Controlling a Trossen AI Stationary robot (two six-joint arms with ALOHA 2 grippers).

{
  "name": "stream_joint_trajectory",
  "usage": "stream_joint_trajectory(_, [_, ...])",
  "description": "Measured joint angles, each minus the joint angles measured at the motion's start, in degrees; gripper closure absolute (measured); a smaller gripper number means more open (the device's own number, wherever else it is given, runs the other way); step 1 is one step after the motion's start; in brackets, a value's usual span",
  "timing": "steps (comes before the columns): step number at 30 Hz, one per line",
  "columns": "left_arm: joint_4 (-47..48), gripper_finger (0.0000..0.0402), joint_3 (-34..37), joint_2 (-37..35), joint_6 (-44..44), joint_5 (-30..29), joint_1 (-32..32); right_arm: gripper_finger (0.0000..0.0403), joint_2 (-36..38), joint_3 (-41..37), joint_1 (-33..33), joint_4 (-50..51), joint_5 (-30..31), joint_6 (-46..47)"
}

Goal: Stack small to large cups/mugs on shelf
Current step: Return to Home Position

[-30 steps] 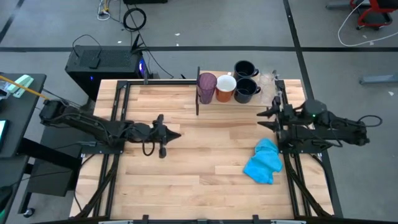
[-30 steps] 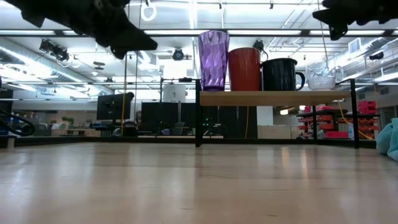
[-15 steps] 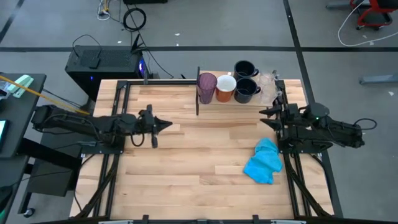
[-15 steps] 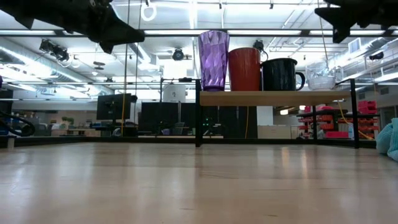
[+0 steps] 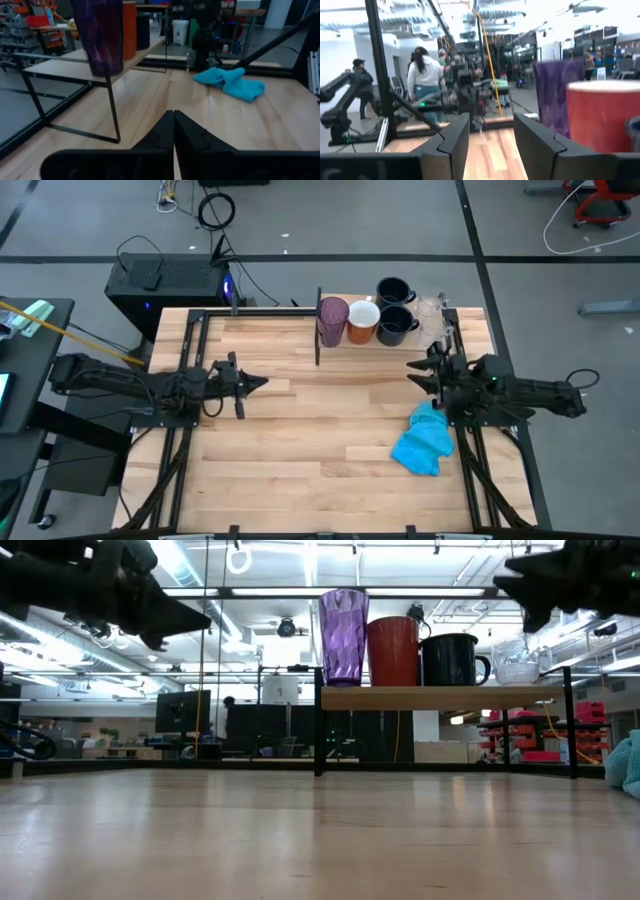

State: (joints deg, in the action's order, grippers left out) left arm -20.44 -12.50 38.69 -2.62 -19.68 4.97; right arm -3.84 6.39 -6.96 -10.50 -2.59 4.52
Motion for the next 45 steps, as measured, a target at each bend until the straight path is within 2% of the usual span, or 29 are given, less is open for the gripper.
stream_joint_trajectory(6, [7.94,0.0396,0.03,-9.65,1.7,-0.2,-0.09,0.0249,0.0,-2.08,0.0,0.33,-0.02,1.03])
stream_joint_trajectory(11, [14.6,0.0389,0.31,-15.84,-0.96,0.2,0.21,0.0255,0.0,-4.13,-0.04,-1.79,0.44,-1.4])
stream_joint_trajectory(19, [7.14,0.0392,8.15,-20.64,-4.31,2.45,0.52,0.0274,-0.01,-5.96,-0.04,-4.48,1.52,-1.83])
stream_joint_trajectory(25, [6.48,0.0396,11.9,-22.7,-1.18,3.75,0.5,0.0285,-0.02,-5.96,-0.04,-4.42,2.73,1.19])
stream_joint_trajectory(35, [3.31,0.0395,11.96,-23.07,-1.38,6.98,2.55,0.0284,-0.02,-5.95,-0.04,-4.18,2.58,1.32])
stream_joint_trajectory(45, [5.69,0.0394,11.98,-29.46,-0.77,6.97,2.93,0.0284,-0.02,-5.94,-0.04,-4.15,2.56,1.34])
